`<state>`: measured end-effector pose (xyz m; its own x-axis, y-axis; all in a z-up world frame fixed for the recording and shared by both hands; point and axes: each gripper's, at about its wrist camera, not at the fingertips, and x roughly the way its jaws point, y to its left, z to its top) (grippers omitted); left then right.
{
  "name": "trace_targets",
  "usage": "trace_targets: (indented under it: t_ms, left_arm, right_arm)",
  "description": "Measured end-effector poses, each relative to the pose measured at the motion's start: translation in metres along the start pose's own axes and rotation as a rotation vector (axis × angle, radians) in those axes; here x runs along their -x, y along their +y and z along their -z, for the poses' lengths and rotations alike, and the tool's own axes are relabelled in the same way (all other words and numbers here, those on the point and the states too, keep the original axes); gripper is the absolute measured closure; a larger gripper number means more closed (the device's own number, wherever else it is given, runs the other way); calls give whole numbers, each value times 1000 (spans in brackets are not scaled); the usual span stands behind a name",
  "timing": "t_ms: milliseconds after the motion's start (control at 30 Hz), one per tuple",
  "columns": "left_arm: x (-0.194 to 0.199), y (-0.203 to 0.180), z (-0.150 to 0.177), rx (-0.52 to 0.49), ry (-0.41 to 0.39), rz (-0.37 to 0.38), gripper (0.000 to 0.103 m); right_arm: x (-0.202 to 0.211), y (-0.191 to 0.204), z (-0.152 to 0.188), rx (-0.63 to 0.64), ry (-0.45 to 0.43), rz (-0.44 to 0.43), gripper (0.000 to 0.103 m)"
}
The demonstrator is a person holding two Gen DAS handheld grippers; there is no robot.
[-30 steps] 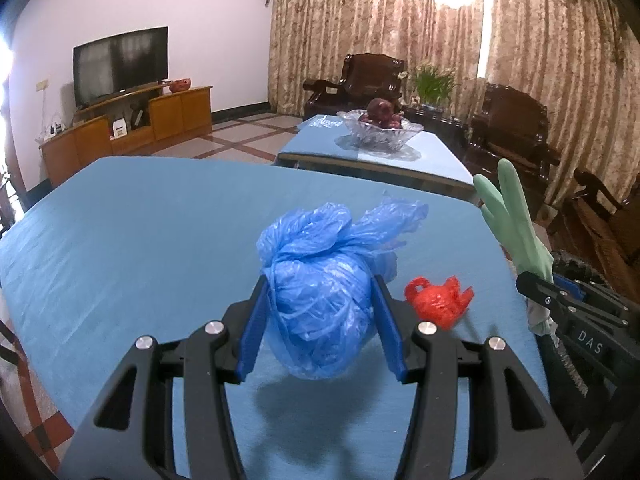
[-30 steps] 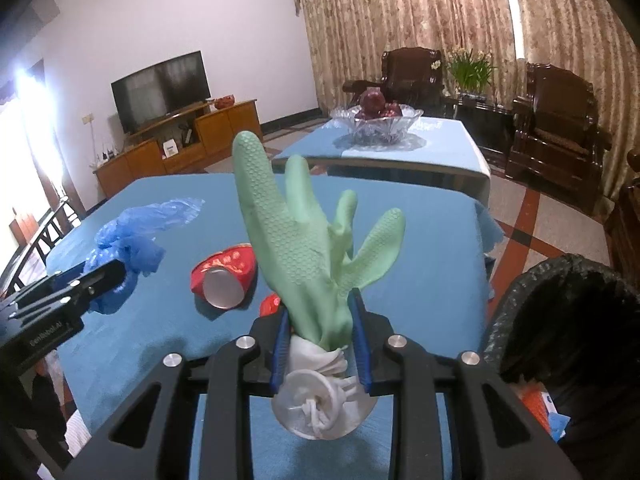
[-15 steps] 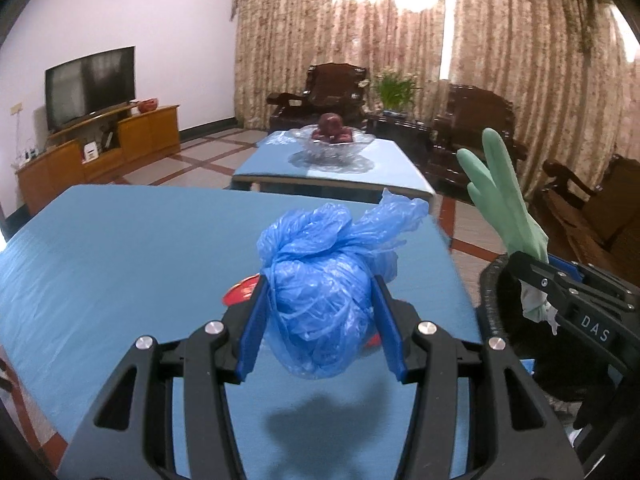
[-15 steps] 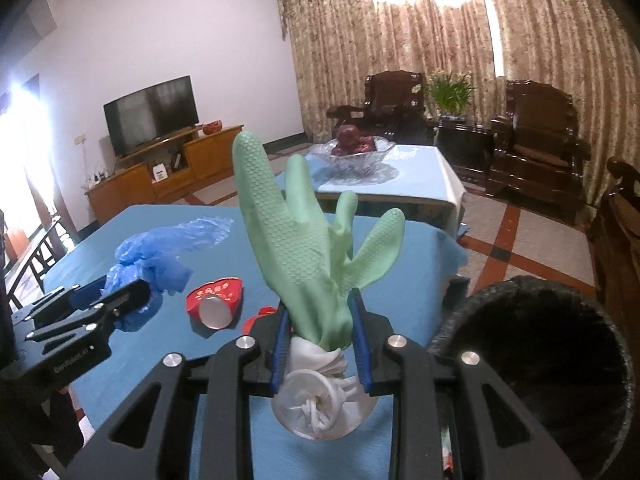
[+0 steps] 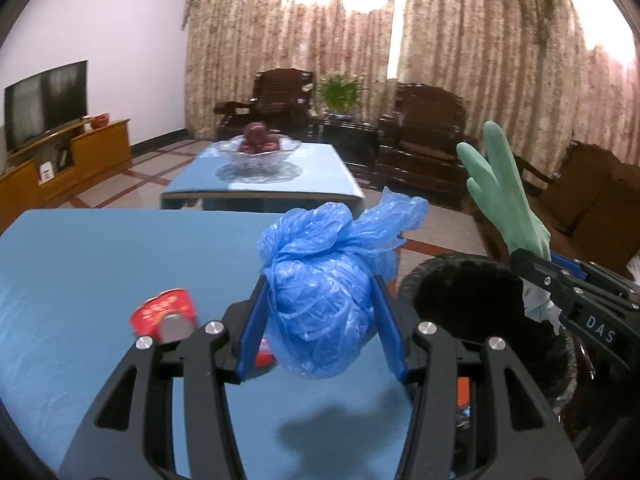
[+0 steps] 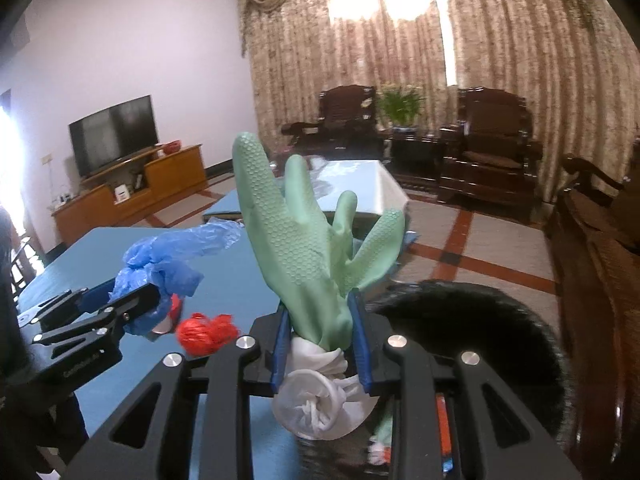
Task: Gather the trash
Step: 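Carry the blue bag and gloves over the bin and open both grippers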
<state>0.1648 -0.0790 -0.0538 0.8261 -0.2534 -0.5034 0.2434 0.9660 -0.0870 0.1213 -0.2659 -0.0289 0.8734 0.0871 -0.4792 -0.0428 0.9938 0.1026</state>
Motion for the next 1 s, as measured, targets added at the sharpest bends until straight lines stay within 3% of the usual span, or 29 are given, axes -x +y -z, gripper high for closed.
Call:
trace_targets:
  t_ms: [500,900,1000]
  left_arm:
    - [-46,-98,1,-79,28,158,55]
    - [-87,-135,9,-118,93,197,54]
    - [-93,-140,8,-124,108,212,46]
  right_arm:
    - [14,-85,6,-60,14,172,75]
    - [-8,-126,24,-95,76,226,75]
    - [-13,-132,31,-94,100,249,72]
